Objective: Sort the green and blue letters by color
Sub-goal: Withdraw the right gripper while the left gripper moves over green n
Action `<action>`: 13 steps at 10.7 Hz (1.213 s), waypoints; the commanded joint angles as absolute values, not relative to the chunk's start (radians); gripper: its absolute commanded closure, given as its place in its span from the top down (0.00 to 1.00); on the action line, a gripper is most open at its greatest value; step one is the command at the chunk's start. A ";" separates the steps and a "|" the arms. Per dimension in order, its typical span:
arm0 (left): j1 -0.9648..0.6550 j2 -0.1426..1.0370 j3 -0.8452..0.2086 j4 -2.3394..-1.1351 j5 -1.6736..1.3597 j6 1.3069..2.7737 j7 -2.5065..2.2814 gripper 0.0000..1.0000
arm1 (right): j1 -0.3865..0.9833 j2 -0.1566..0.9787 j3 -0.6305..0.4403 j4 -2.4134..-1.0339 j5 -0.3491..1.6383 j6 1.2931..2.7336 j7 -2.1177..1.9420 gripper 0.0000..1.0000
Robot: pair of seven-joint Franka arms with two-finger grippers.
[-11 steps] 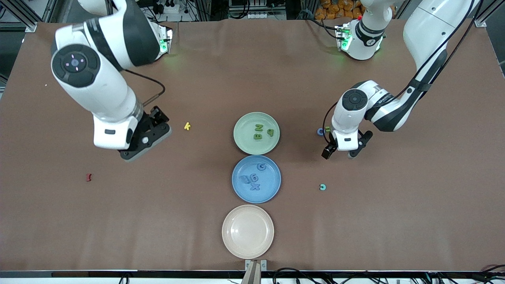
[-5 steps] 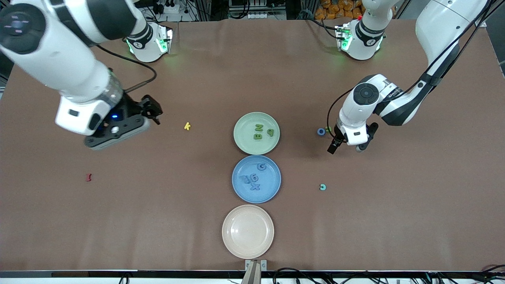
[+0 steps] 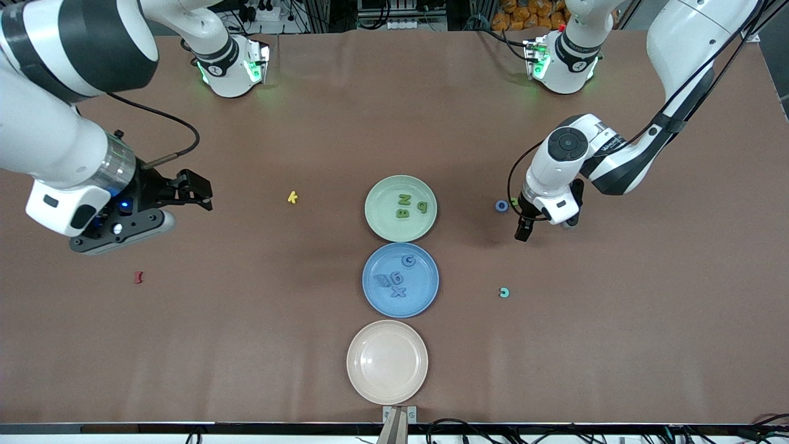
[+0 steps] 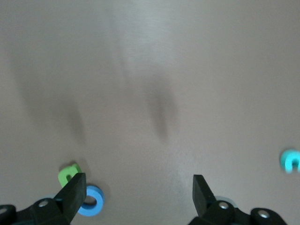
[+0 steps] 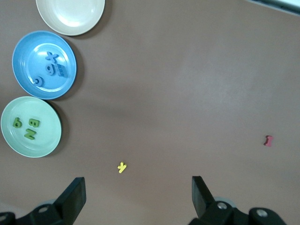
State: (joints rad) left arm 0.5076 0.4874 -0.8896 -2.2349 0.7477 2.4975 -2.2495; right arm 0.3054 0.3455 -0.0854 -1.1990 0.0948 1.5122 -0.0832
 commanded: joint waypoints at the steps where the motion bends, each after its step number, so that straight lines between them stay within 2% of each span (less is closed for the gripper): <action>1: 0.528 0.466 -0.902 -2.240 0.697 2.430 -2.505 1.00 | 0.310 0.330 -0.075 -1.213 0.109 1.453 -0.067 1.00; 4: 0.528 0.451 -0.904 -2.247 0.568 2.408 -2.517 1.00 | 0.307 0.325 -0.077 -1.213 0.107 1.345 -0.066 1.00; 8: 0.528 0.451 -0.928 -2.318 0.568 2.459 -2.536 1.00 | 0.290 0.337 -0.078 -1.226 0.109 1.351 -0.064 1.00; 13: 0.529 0.380 -0.928 -2.451 0.592 2.568 -2.540 1.00 | 0.224 0.341 -0.078 -1.239 0.100 1.397 -0.097 1.00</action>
State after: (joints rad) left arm 0.5191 0.4500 -0.9193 -2.3830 0.5946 2.5197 -2.5208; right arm 0.2480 0.3482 -0.0871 -1.2293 0.0945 1.3599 -0.0813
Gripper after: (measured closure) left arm 0.000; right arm 0.000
